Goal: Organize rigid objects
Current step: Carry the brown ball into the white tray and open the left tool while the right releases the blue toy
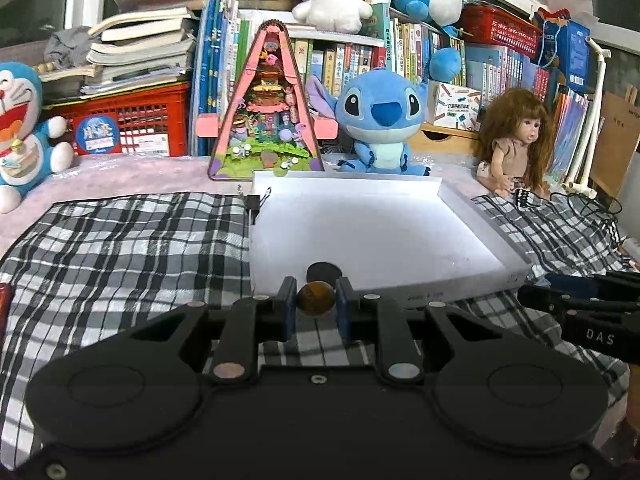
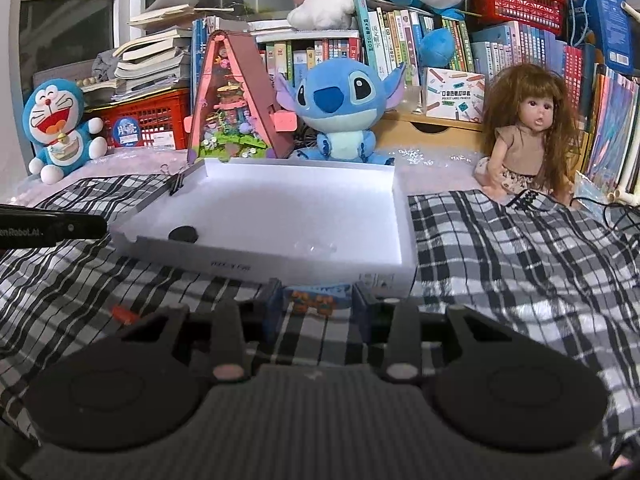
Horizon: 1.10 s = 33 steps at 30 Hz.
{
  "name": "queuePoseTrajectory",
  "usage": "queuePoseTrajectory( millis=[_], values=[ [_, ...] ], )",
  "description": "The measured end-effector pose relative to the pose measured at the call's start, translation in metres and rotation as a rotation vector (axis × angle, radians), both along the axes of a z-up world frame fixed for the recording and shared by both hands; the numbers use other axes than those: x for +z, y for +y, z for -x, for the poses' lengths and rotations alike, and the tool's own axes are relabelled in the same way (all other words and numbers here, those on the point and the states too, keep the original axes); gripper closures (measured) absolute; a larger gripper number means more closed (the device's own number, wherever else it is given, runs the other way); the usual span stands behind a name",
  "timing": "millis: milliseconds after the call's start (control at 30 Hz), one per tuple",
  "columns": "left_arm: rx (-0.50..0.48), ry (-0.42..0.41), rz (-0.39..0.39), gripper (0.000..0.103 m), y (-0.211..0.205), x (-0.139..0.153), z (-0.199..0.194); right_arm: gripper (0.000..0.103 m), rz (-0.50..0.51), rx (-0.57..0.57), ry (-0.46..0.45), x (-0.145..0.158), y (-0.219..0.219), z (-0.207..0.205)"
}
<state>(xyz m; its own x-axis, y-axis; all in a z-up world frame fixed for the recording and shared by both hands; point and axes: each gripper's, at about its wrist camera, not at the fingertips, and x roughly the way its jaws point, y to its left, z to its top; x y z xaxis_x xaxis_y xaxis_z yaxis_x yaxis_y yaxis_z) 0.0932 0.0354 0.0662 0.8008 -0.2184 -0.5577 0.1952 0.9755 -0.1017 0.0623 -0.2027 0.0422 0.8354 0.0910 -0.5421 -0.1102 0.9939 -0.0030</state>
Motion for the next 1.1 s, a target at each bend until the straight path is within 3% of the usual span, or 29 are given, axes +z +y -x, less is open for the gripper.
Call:
queuePoseTrajectory(
  millis=[433,733,1100],
  values=[
    [-0.026,0.166,0.092,0.084,0.002,0.008,-0.095,0.060,-0.066,-0.004,0.128,0.028,-0.014,-0.083],
    [0.012,0.273,0.025,0.084,-0.022,-0.019,-0.160,0.060,-0.094,-0.012,0.266,0.004,-0.009,-0.148],
    [0.026,0.301,-0.025,0.084,-0.033,-0.035,-0.170,0.060,-0.079,-0.007,0.327,-0.013,0.000,-0.166]
  ],
)
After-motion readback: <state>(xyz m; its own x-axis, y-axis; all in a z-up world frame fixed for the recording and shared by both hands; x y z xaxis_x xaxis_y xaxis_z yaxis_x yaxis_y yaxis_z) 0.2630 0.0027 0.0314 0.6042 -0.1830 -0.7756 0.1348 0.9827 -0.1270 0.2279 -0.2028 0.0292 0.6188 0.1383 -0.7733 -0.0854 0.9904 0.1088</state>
